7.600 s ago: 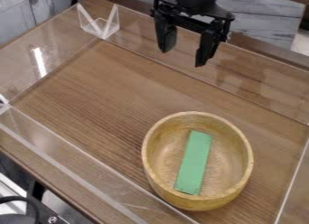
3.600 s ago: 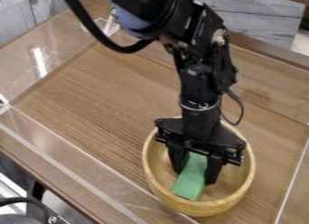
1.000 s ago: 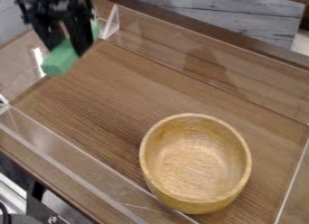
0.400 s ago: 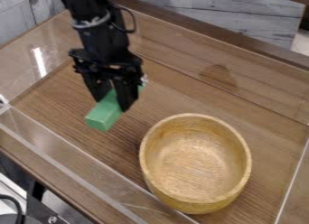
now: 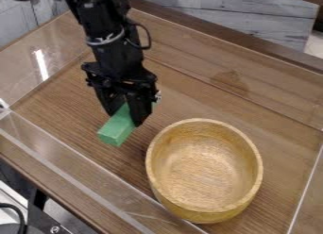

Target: Remove the green block from inside the brown bowl and put it on the table

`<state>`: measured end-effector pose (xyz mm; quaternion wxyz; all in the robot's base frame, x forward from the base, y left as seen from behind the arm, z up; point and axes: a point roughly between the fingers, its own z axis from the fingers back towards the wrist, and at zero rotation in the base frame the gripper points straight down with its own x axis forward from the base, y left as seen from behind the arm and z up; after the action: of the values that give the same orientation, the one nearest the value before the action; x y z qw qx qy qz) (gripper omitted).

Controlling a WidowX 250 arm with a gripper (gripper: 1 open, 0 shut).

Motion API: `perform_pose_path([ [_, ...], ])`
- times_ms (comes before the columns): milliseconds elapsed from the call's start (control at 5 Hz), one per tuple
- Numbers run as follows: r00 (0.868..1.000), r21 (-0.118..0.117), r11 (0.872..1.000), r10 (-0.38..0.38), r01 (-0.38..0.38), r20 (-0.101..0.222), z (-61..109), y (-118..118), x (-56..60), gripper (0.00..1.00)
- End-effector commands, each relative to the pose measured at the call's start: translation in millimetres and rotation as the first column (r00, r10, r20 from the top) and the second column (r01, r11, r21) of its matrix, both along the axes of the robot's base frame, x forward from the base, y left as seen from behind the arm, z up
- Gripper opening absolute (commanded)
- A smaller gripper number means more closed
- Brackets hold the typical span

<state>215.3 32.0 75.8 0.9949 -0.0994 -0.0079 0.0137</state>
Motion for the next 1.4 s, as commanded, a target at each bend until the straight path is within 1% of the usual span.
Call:
perform_pose_path([
  [0,0.999,0.006,1.000,-0.006,0.005,0.039,2.3,0.3,8.3,0.00],
  [200,0.999,0.005,1.000,-0.005,0.004,0.039,-2.0,-0.3,10.5,0.00],
  [1200,0.999,-0.020,1.000,-0.003,0.004,0.042,0.7,5.6,16.9,0.00],
])
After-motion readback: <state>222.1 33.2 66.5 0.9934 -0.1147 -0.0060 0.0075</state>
